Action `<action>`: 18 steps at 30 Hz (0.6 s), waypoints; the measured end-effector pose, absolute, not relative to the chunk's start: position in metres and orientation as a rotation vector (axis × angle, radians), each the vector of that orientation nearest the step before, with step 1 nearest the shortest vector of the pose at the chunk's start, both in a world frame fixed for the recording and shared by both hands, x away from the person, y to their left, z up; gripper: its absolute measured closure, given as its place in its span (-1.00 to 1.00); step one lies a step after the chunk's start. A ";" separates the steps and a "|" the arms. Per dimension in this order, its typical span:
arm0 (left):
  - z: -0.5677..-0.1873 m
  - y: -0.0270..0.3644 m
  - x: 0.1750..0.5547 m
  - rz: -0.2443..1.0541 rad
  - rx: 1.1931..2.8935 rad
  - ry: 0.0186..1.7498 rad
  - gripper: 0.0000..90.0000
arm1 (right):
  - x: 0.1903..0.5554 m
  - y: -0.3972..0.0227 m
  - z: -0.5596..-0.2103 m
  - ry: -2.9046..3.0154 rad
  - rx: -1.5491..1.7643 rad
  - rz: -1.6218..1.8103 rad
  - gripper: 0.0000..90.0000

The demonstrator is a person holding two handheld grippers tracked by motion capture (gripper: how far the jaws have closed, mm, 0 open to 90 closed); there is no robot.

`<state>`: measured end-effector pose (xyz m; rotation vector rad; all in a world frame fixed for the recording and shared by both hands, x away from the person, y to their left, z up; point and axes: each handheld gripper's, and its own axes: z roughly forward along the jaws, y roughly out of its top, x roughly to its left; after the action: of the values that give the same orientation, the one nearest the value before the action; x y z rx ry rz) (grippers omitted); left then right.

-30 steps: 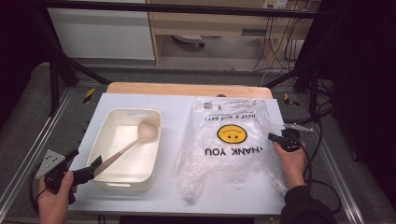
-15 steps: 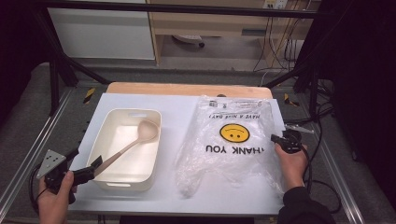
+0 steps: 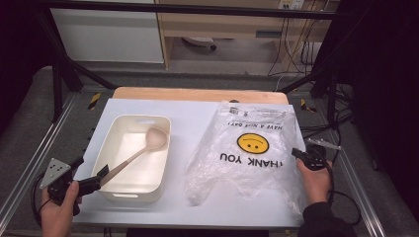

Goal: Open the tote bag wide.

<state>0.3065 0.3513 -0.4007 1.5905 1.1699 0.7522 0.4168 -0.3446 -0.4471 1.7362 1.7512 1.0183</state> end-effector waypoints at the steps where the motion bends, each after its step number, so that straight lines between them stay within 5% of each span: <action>1: -0.401 0.351 0.306 0.754 1.590 1.170 -0.89 | 0.414 -0.345 -0.447 1.752 1.735 1.022 0.84; 4: -0.401 0.352 0.306 0.756 1.587 1.172 -0.89 | 0.406 -0.346 -0.444 1.753 1.681 1.038 0.40; 5: -0.400 0.352 0.306 0.758 1.583 1.173 -0.89 | 0.401 -0.346 -0.439 1.753 1.646 1.058 0.07; 6: -0.401 0.352 0.306 0.758 1.583 1.174 -0.89 | 0.401 -0.346 -0.439 1.753 1.646 1.058 0.07; 9: -0.401 0.352 0.306 0.755 1.585 1.174 -0.89 | 0.388 -0.339 -0.429 1.764 1.555 1.067 -0.45; 18: -0.401 0.352 0.306 0.745 1.587 1.175 -0.89 | 0.367 -0.308 -0.405 1.786 1.390 1.139 -0.79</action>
<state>0.3063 0.3515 -0.4007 1.5869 1.1751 0.7447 0.3675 -0.3084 -0.4052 1.3900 1.7863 1.1389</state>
